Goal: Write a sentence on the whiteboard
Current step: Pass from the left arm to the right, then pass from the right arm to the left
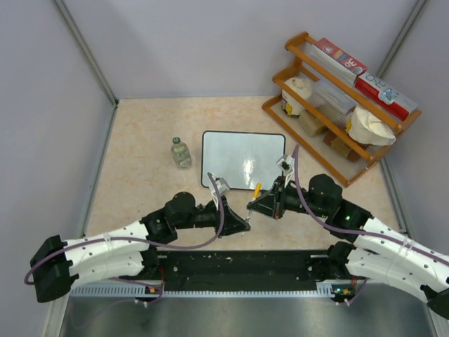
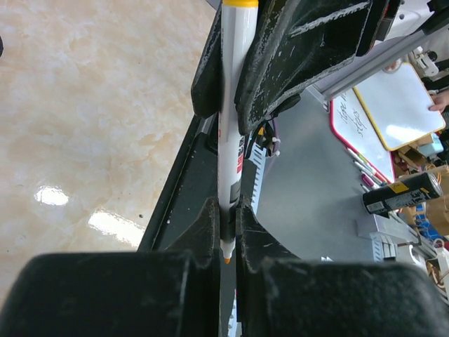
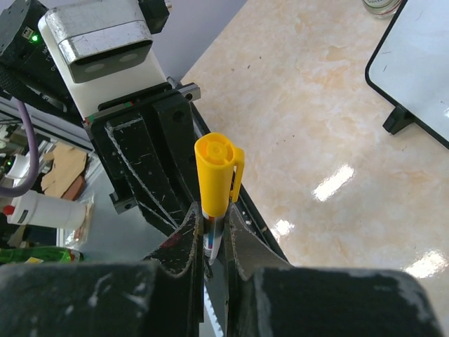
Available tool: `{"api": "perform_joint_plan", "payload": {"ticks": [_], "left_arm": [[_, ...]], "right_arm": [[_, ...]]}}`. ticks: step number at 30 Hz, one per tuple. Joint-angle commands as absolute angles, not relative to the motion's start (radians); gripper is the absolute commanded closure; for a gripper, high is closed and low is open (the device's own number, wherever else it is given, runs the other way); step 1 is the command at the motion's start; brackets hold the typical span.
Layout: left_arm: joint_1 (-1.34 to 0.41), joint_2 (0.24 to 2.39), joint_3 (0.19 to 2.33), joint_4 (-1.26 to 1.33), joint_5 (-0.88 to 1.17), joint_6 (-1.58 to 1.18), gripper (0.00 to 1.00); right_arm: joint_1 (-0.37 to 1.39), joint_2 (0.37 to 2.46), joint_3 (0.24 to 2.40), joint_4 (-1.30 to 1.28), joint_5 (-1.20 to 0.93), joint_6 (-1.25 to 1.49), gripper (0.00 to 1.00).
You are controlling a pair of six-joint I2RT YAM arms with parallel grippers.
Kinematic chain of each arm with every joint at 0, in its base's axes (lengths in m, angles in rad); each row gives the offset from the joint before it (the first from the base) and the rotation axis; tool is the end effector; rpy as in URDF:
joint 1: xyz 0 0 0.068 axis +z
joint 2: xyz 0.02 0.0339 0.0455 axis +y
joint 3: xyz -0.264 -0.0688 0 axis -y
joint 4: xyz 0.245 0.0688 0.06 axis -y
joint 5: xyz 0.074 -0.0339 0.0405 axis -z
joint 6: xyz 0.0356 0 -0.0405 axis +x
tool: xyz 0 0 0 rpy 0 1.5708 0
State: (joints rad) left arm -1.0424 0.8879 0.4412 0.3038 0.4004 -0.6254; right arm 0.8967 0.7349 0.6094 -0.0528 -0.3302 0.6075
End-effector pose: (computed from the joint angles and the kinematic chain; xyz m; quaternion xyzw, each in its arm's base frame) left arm 0.0919 -0.1849 0.2514 0.2807 0.6977 -0.5762 0.3199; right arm 0.1038 0.1484 0.3003 -0.2134 0.7337 0.5243 0.3758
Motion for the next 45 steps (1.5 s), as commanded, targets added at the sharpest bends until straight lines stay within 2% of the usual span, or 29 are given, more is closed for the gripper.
{"api": "perform_joint_plan", "payload": {"ticks": [1,4,5,6,9,10,12,20,32,40,45], "left_arm": [[-1.04,0.854,0.43,0.339,0.373,-0.635,1.0],[-1.042,0.841,0.433,0.318,0.37,-0.638,0.94],[-1.042,0.835,0.433,0.308,0.364,-0.638,0.9],[-1.042,0.825,0.434,0.296,0.347,-0.638,0.76],[-1.04,0.802,0.433,0.264,0.331,-0.64,0.56],[-1.04,0.796,0.434,0.258,0.328,-0.638,0.46],[-1.04,0.782,0.44,0.23,0.324,-0.641,0.41],[-1.042,0.718,0.468,0.057,0.259,-0.664,0.33],[-1.04,0.611,0.459,-0.037,0.218,-0.706,0.3],[-1.04,0.675,0.434,0.121,0.285,-0.703,0.29],[-1.042,0.808,0.449,0.247,0.339,-0.718,0.29]], "right_arm": [[0.904,0.719,0.617,-0.084,-0.287,0.594,1.0],[0.904,0.715,0.615,-0.086,-0.273,0.606,1.0],[0.904,0.715,0.615,-0.09,-0.261,0.618,1.0],[0.904,0.715,0.618,-0.097,-0.255,0.624,1.0],[0.904,0.727,0.64,-0.15,-0.233,0.629,1.0],[0.905,0.73,0.649,-0.17,-0.227,0.63,1.0],[0.904,0.727,0.65,-0.179,-0.215,0.638,1.0],[0.904,0.703,0.63,-0.189,-0.176,0.689,1.0],[0.904,0.707,0.62,-0.173,-0.173,0.712,1.0],[0.905,0.696,0.615,-0.153,-0.166,0.716,1.0],[0.904,0.663,0.614,-0.149,-0.153,0.741,1.0]]}}
